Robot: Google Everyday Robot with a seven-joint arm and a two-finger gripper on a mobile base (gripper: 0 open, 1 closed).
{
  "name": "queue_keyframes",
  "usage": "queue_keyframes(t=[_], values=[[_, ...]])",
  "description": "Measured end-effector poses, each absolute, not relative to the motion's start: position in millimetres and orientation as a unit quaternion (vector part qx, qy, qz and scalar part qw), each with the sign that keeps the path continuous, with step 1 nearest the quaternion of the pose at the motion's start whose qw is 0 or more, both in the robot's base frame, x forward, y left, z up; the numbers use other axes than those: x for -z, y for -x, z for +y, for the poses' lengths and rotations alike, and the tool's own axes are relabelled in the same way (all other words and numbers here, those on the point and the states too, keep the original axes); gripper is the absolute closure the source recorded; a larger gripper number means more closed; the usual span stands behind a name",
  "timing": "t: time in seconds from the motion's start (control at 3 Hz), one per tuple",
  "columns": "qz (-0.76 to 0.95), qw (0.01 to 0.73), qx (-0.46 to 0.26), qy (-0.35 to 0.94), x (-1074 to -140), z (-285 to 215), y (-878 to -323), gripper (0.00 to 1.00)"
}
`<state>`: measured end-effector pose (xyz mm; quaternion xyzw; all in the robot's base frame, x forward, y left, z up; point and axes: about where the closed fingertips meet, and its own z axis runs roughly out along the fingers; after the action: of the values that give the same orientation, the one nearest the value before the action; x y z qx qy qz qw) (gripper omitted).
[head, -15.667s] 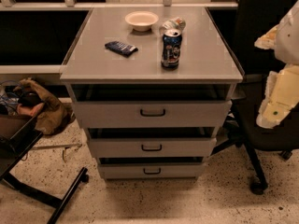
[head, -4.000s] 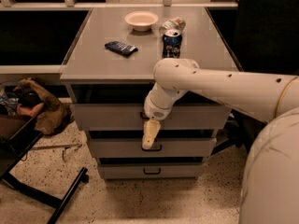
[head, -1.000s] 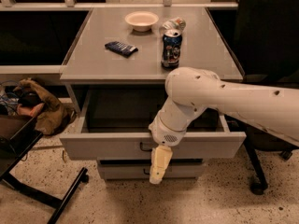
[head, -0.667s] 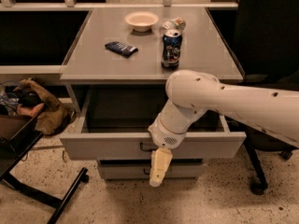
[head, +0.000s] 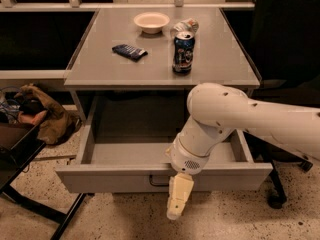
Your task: Open top drawer
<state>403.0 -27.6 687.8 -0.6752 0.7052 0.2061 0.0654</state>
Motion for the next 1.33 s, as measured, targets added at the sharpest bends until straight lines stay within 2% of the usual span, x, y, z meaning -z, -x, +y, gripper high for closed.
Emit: queue_keyframes(t=[0.67,1.0,1.33], values=[[0.697,0.053,-0.23,0.677,-681,-24,-391,0.0],[0.698,0.033,-0.248,0.671,-684,-29,-367,0.0],[0.716,0.009,-0.252,0.651,-727,-52,-317,0.0]])
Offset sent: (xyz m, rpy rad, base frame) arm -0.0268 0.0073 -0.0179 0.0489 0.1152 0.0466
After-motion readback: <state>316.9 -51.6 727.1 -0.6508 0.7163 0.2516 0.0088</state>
